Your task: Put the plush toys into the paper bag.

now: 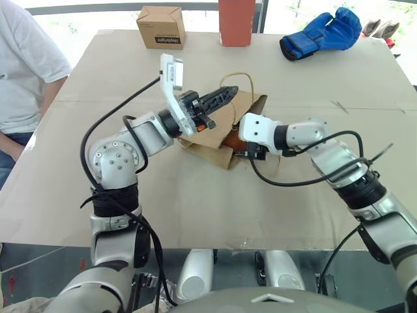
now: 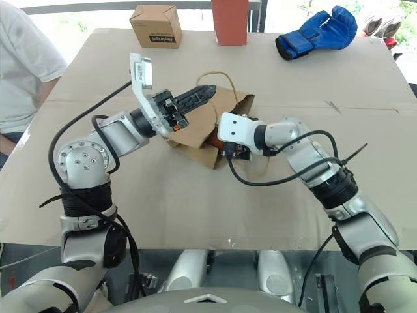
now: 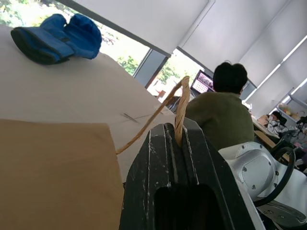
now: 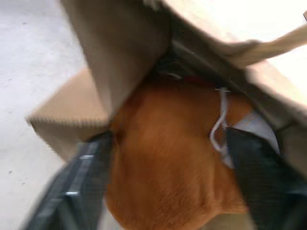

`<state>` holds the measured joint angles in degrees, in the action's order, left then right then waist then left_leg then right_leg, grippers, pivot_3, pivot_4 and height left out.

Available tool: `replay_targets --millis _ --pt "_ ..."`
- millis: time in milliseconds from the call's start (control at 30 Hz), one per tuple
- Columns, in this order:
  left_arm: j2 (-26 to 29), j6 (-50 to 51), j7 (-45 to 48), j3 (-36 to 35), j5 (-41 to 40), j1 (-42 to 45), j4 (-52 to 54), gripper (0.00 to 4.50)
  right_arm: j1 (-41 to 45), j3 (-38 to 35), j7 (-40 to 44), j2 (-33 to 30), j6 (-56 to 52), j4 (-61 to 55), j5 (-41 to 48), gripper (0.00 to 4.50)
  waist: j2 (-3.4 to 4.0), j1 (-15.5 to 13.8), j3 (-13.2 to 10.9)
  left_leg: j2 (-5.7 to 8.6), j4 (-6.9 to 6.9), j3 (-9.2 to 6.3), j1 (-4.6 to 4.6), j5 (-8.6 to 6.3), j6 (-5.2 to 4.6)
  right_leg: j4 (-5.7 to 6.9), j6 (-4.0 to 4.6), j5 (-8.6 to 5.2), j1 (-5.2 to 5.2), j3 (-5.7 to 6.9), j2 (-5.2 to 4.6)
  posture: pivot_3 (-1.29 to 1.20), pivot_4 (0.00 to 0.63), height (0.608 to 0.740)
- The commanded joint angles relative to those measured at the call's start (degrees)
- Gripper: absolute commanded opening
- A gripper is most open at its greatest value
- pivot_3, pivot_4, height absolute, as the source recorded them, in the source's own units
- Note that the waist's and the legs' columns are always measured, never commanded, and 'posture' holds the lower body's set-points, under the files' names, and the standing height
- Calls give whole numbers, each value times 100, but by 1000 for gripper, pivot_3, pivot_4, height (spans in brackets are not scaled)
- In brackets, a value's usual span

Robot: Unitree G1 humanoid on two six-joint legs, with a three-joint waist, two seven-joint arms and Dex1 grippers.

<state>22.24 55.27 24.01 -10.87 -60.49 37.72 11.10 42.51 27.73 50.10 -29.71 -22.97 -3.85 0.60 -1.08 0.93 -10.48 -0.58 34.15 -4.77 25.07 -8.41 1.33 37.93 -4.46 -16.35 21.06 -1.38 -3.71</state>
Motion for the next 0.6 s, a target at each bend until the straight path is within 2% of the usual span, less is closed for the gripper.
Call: replay_targets --millis 33,233,400,467,600 --pt "153 -415 248 -212 173 46 118 0 -473 -906 -69 -286 -800 -1144 443 4019 0 -24 0 0 1 -1 1 0 0 -1 0 0 -1 2 0 0 150 740" --pt "269 -554 572 -252 223 162 -144 0 -1462 -2305 -589 -393 -2939 -2755 1329 4019 -1 -24 0 -1 1 -4 0 0 0 1 1 -1 -3 4 0 0 150 740" --pt "340 -560 999 -415 90 330 -556 0 -1845 -3531 -1625 493 -4862 -2738 1620 4019 -3 -11 1 -3 2 0 -4 0 0 2 2 -1 -4 0 1 0 150 740" --pt "400 -528 1163 -448 67 370 -689 0 -1855 -3670 -1767 723 -5125 -2646 1744 4019 -1 5 0 -3 2 2 -4 0 0 3 2 -1 -3 -2 1 0 150 740" --pt "521 -490 1544 -489 3 497 -923 0 -1800 -3573 -2050 1060 -4894 -1879 1754 4019 1 9 -1 -2 -1 5 -4 0 0 1 3 -1 -2 -4 1 0 150 740"
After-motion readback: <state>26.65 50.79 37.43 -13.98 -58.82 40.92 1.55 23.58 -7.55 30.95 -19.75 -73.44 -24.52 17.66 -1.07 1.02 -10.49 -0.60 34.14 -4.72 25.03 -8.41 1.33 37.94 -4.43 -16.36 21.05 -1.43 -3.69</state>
